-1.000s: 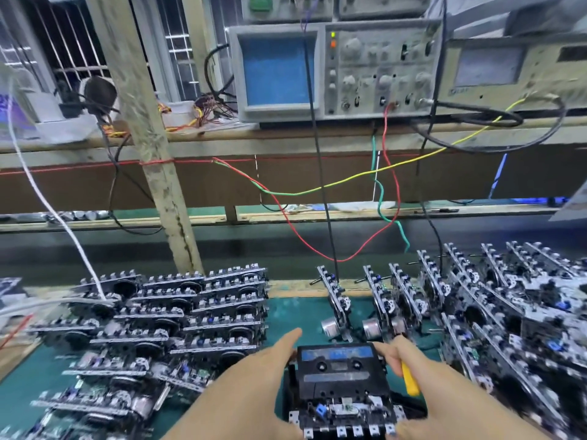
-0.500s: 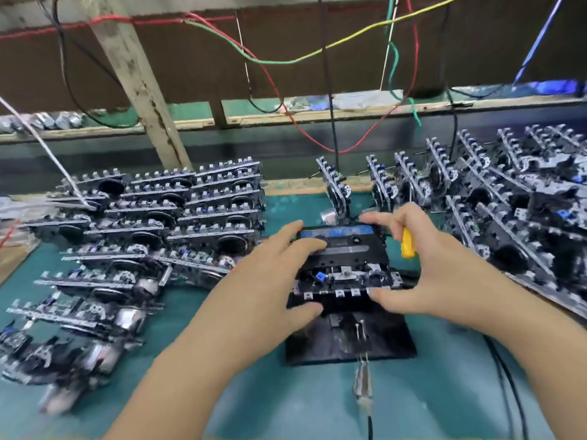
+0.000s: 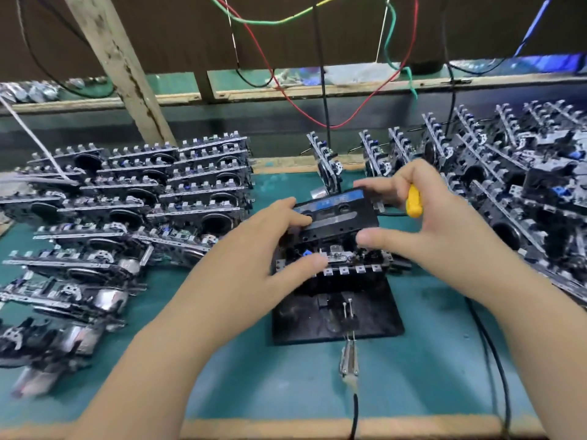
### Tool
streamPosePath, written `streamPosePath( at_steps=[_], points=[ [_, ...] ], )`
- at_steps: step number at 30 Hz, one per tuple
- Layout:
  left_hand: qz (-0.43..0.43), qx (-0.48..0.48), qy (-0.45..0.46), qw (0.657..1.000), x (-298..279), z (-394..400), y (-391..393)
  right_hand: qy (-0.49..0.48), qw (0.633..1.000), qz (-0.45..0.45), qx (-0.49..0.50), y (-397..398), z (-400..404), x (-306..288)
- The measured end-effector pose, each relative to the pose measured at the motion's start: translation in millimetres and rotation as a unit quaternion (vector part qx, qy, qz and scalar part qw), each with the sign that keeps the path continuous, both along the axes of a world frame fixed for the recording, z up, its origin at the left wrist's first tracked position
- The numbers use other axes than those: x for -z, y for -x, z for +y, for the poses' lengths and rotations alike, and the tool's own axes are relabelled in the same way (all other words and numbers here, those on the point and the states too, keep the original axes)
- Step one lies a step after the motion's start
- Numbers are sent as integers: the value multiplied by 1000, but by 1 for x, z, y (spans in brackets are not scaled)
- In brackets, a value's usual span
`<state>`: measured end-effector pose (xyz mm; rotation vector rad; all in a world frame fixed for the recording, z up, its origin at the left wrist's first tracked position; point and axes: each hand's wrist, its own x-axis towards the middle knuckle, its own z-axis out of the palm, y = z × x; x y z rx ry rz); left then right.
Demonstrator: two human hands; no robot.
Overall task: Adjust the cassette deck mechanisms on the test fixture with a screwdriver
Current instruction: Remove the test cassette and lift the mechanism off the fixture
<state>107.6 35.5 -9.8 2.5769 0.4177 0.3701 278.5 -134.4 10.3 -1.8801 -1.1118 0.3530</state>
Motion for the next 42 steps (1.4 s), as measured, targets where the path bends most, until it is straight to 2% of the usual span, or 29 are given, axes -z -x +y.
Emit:
streamPosePath(
  at_steps=[7, 12, 19, 23, 28, 32, 35, 39, 42],
  points=[
    [-76, -34, 103, 991, -14, 5, -12, -74, 997, 9, -3, 2, 27, -27],
    [-116, -48, 151, 981, -20, 7, -11, -103, 988, 107, 31, -3, 34, -23],
    [-125, -43, 144, 981, -25, 0, -10, -137, 977, 156, 45, -5, 28, -11],
    [-168, -40, 138, 975, -29, -2, -4, -241, 952, 179, 67, -8, 19, -16],
    [-56, -58, 6, 997, -21, -1, 7, -335, 917, 166, 137, -19, -13, -10],
    [-37, -75, -7, 996, -15, 0, 11, -342, 912, 188, 128, -16, -24, -1],
    [-94, -81, 26, 992, -15, -2, 9, -335, 912, 222, 83, -6, -16, 3],
    [-164, -68, 46, 983, -17, -7, -3, -269, 938, 218, 4, 8, 6, 9],
    [-102, -52, 15, 993, -15, -7, -14, -185, 963, 189, -42, 5, 9, 11]
  ],
)
